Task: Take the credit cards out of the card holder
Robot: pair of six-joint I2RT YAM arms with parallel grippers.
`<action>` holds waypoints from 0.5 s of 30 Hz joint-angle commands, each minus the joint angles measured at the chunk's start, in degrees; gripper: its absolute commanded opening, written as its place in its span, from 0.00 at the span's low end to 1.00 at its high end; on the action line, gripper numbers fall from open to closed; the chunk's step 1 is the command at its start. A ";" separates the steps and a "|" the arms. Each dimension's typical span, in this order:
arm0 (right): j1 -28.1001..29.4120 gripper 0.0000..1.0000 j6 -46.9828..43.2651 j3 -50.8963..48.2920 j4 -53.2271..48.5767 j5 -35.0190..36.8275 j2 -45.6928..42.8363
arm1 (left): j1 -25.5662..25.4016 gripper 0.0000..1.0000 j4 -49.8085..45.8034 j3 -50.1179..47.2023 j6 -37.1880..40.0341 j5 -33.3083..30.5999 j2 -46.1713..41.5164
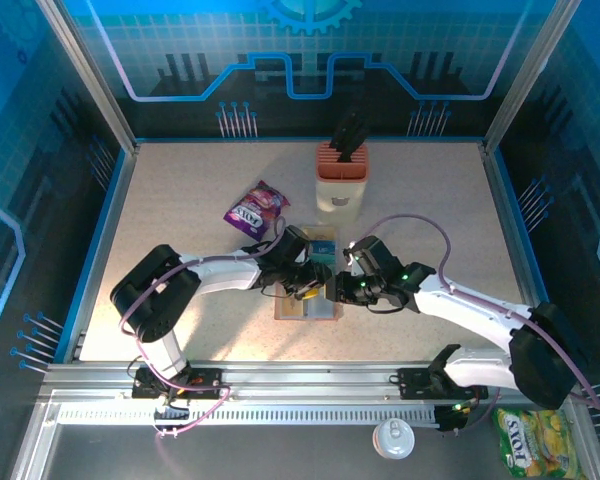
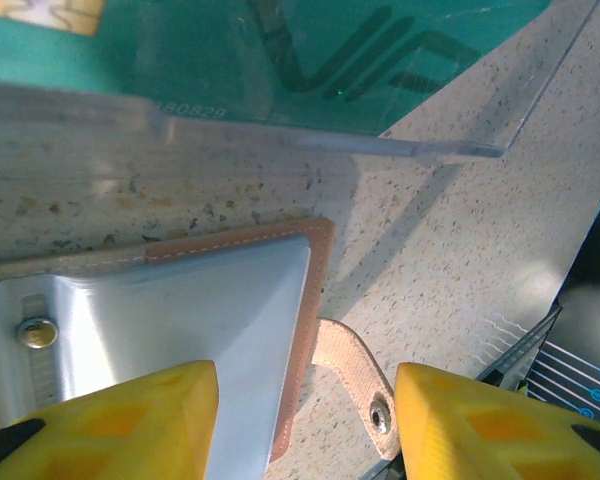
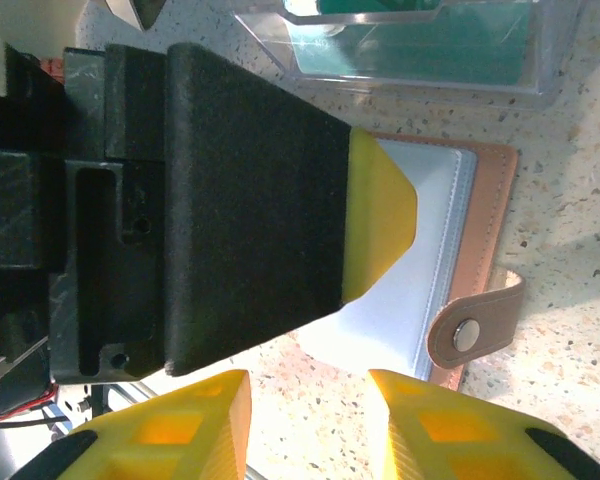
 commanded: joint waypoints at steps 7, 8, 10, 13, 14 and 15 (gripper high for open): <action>-0.69 0.36 0.42 -0.47 2.63 -2.53 3.18 | -0.25 0.51 -7.12 0.74 4.52 -3.57 -4.38; -0.60 0.36 0.51 -0.36 3.09 -2.71 3.72 | -0.20 0.50 -8.03 0.49 5.11 -4.32 -5.07; -0.34 0.36 0.85 -0.04 4.20 -3.28 4.85 | -0.05 0.50 -9.65 -0.13 6.03 -5.29 -6.16; 0.40 0.36 1.15 1.08 5.51 -4.00 7.51 | 0.54 0.49 -11.32 -1.64 6.83 -6.52 -7.96; 0.84 0.36 1.11 1.69 5.72 -4.05 8.49 | 0.75 0.48 -11.46 -2.56 6.94 -6.90 -8.82; 1.25 0.36 1.00 2.19 5.83 -4.17 9.25 | 0.97 0.48 -11.52 -3.24 6.92 -7.22 -9.61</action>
